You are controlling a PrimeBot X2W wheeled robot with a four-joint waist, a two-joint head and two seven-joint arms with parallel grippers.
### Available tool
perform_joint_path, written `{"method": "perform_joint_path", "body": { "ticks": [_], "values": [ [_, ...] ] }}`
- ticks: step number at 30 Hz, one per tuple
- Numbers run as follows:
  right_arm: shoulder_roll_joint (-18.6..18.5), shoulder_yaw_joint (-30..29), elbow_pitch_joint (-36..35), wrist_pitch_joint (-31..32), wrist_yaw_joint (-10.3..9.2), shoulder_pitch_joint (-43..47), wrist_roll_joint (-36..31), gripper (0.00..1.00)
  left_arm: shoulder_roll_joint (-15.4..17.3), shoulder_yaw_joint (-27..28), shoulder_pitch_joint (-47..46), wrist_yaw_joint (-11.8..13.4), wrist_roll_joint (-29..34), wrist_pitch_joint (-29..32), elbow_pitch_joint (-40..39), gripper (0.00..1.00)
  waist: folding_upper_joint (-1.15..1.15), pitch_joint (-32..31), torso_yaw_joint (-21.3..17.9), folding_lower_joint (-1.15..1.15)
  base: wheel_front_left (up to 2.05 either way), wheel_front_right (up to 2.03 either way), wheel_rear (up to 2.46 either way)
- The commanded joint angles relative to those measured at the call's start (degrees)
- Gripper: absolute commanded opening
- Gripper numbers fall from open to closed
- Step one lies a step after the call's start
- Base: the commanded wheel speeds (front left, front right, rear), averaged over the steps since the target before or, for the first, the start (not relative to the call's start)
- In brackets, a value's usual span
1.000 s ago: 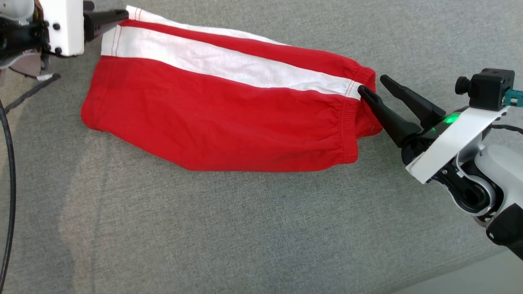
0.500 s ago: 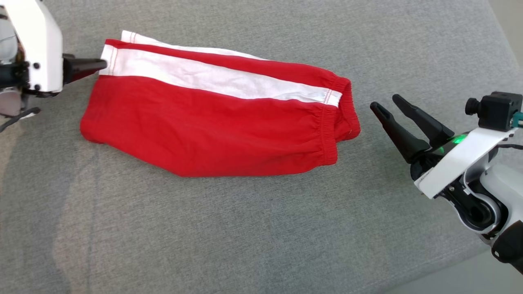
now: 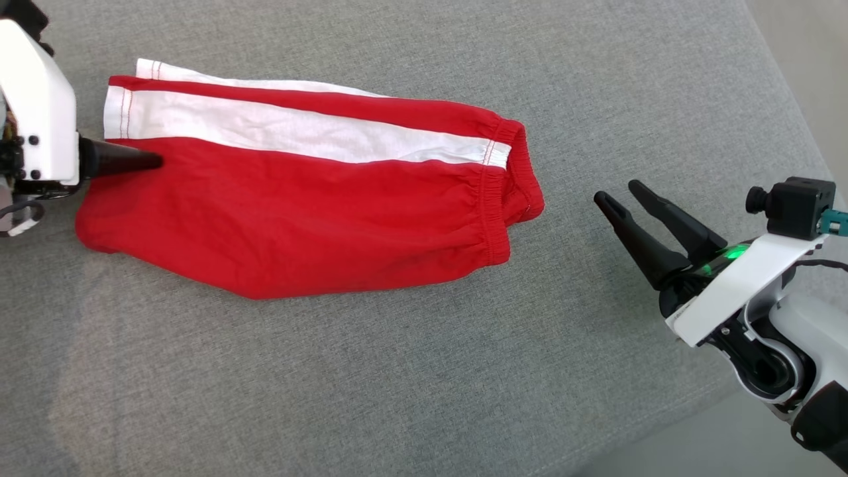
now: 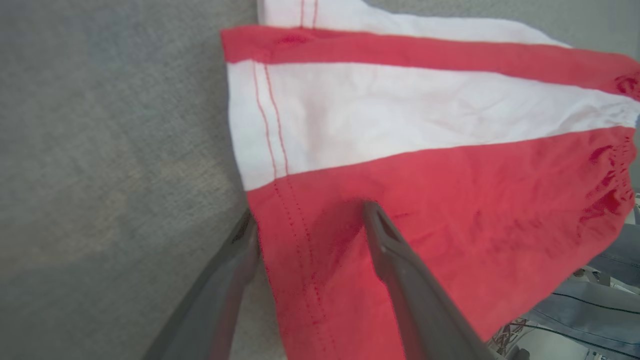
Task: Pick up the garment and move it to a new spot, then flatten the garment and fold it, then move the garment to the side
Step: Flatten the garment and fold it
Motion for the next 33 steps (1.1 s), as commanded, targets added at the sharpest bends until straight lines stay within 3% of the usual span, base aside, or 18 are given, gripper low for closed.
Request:
{"method": "perform_joint_path", "body": {
  "ticks": [1,7,8,11,18,21,33],
  "values": [
    [0.4,-0.1,0.1,-0.4,0.02,0.6,-0.1,1.0,-0.6,0.3,1.0,0.1,-0.9,0.3,-0.6,1.0,0.0,0.2,-0.4,0.0,0.0,0.0,0.0],
    [1.2,0.2,0.7,-0.7,0.02,1.0,-0.4,1.0,-1.9,1.2,1.4,0.8,-2.7,0.4,-3.5,1.0,0.0,0.4,-1.0,0.0,0.0,0.0,0.0],
    [1.3,0.2,0.8,-0.7,0.02,1.0,-0.4,1.0,-2.0,1.2,1.3,1.0,-2.6,0.2,-3.9,0.96,0.0,0.4,-1.1,0.0,0.0,0.0,0.0],
    [1.6,0.3,1.0,-0.7,0.02,0.9,-0.4,1.0,-1.8,1.1,1.4,1.2,-2.2,0.0,-4.5,0.0,0.0,0.3,-1.2,0.0,0.0,0.0,0.0],
    [1.6,0.7,2.2,-0.4,0.02,1.2,-0.4,1.0,-2.3,2.3,2.9,1.4,-3.0,-2.5,-4.9,0.0,0.0,-1.4,0.2,0.0,0.0,0.0,0.0],
    [1.2,0.9,2.7,0.1,0.02,1.7,-0.1,1.0,-3.2,3.0,4.3,2.7,-4.1,-4.0,-4.3,0.0,0.0,-3.4,1.9,0.0,0.0,0.0,0.0],
    [0.3,1.8,4.6,2.1,0.02,3.3,0.3,1.0,-4.4,3.2,12.9,4.1,-7.3,-6.3,-4.9,0.0,0.0,-11.5,8.9,0.0,0.0,0.0,0.0]
  ]
}}
